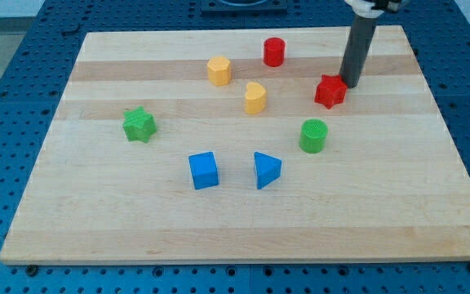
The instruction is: Slide the red star a bit left
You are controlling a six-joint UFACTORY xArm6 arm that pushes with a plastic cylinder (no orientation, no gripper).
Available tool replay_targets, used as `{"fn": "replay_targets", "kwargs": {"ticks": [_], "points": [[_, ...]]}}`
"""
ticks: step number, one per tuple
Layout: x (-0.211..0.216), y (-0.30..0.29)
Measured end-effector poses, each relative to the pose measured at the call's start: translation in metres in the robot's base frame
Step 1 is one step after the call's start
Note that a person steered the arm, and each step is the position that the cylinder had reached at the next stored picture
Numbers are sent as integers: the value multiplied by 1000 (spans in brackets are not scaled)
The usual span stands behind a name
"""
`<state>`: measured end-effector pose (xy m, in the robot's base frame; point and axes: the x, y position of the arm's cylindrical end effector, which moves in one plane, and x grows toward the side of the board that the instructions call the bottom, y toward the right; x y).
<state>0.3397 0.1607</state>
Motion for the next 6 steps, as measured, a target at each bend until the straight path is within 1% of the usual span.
{"fn": "replay_targets", "kwargs": {"ticks": [1, 3, 5, 6], "points": [[3, -5], [6, 10], [46, 7], [52, -5]]}}
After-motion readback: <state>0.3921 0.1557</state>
